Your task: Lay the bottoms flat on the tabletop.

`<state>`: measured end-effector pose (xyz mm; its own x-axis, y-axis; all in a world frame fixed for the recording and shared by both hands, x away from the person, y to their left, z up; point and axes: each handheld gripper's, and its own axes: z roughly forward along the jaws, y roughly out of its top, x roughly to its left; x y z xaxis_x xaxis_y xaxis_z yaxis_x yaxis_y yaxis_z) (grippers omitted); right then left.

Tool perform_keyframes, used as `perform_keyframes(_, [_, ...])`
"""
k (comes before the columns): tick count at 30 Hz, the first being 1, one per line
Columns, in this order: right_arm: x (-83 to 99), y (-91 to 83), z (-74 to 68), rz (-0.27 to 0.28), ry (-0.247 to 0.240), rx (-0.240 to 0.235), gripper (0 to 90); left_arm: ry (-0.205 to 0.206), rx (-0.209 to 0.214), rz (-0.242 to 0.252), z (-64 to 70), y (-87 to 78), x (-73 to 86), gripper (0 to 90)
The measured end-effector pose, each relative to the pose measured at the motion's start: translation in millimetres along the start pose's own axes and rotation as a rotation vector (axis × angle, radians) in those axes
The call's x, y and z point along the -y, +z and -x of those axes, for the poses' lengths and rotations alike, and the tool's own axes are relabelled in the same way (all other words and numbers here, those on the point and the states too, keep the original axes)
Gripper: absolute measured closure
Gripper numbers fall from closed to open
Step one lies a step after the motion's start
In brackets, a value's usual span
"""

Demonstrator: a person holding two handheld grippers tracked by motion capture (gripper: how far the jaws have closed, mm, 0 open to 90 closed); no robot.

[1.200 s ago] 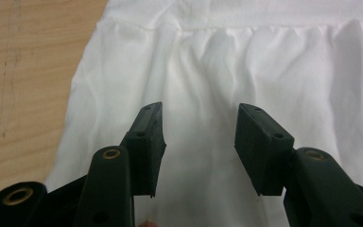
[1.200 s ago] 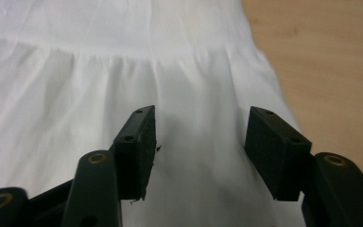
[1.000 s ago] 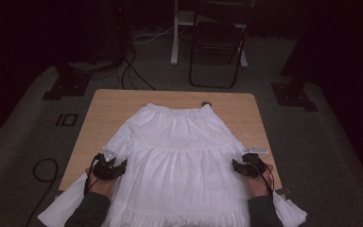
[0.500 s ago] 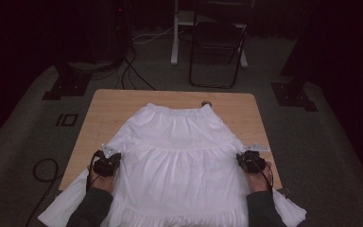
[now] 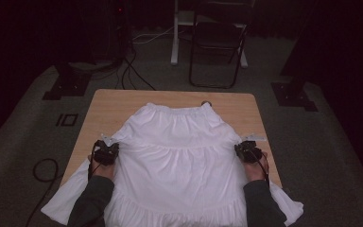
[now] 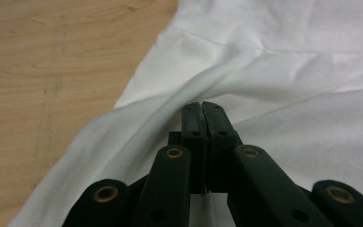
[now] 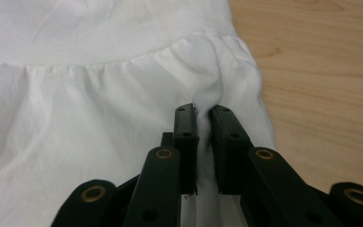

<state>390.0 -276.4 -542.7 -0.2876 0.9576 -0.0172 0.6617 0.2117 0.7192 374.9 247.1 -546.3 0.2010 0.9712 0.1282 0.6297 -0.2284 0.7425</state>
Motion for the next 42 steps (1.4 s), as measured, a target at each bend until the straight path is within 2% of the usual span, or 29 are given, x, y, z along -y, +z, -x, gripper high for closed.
perform_keyframes(3, [-6.7, 6.6, 1.2, 0.0, 0.003, -0.003, 81.4, -0.011, -0.015, 0.002, -4.8, 5.6, -3.9, 88.6])
perform_keyframes(8, [-19.4, 18.5, 1.5, -0.006, 0.008, -0.011, 81.3, -0.059, -0.024, -0.003, -17.3, 12.3, -8.5, 88.5])
perform_keyframes(14, [-32.3, 29.9, 3.3, -0.016, 0.013, -0.025, 81.1, -0.062, -0.053, -0.008, -27.4, 18.3, -12.3, 88.2])
perform_keyframes(18, [-38.5, 35.6, 5.5, -0.02, 0.023, -0.039, 80.4, -0.081, -0.058, -0.009, -33.4, 20.4, -13.3, 87.9])
perform_keyframes(27, [-36.8, 33.1, 4.7, -0.029, 0.014, -0.029, 77.0, -0.075, -0.071, -0.007, -32.5, 19.5, -12.2, 87.0])
perform_keyframes(33, [-28.5, 22.5, 6.2, -0.048, -0.022, -0.017, 83.9, -0.063, -0.042, -0.004, -34.1, 14.5, -8.0, 83.9])
perform_keyframes(36, [-25.9, 18.8, 10.4, -0.056, 0.015, -0.019, 83.6, -0.095, -0.009, -0.008, -37.3, 12.2, -6.9, 80.0])
perform_keyframes(38, [-26.0, 16.1, 10.3, -0.075, 0.02, -0.007, 77.1, -0.106, 0.014, -0.039, -37.1, 7.9, -8.9, 73.0])
perform_keyframes(41, [-21.5, 5.7, 6.2, -0.078, 0.011, -0.006, 68.8, -0.05, 0.046, -0.01, -29.8, -7.7, -10.1, 68.6])
perform_keyframes(42, [-18.9, 0.7, 5.0, -0.073, 0.013, -0.009, 67.6, -0.047, 0.06, 0.006, -27.5, -14.7, -10.2, 67.1])
